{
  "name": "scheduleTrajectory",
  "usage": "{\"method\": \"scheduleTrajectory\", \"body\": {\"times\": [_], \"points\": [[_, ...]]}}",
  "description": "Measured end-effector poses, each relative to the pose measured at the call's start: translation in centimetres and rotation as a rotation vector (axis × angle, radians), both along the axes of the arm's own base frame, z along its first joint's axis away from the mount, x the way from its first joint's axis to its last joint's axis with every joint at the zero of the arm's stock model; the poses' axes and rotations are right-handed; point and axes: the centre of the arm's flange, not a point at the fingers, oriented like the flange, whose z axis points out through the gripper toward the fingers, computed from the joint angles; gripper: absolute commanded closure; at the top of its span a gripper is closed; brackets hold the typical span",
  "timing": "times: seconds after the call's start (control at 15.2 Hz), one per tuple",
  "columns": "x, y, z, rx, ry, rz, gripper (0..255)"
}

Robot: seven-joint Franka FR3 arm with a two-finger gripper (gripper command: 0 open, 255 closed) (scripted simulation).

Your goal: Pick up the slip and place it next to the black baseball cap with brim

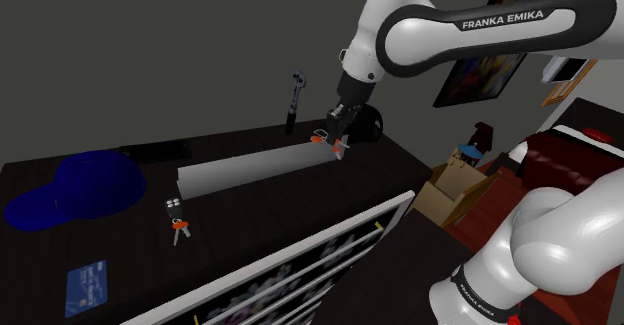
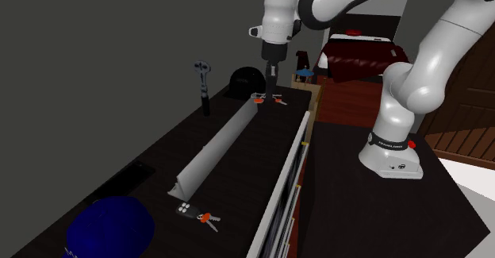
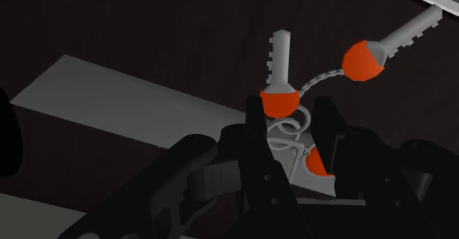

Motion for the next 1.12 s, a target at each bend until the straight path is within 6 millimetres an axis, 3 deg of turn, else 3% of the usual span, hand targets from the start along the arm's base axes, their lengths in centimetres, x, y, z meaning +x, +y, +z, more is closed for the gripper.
{"method": "scheduleTrajectory", "body": {"times": [1.12], "points": [[-3.2,-22.1,-0.4,0.001,0.0,0.0,255]]}}
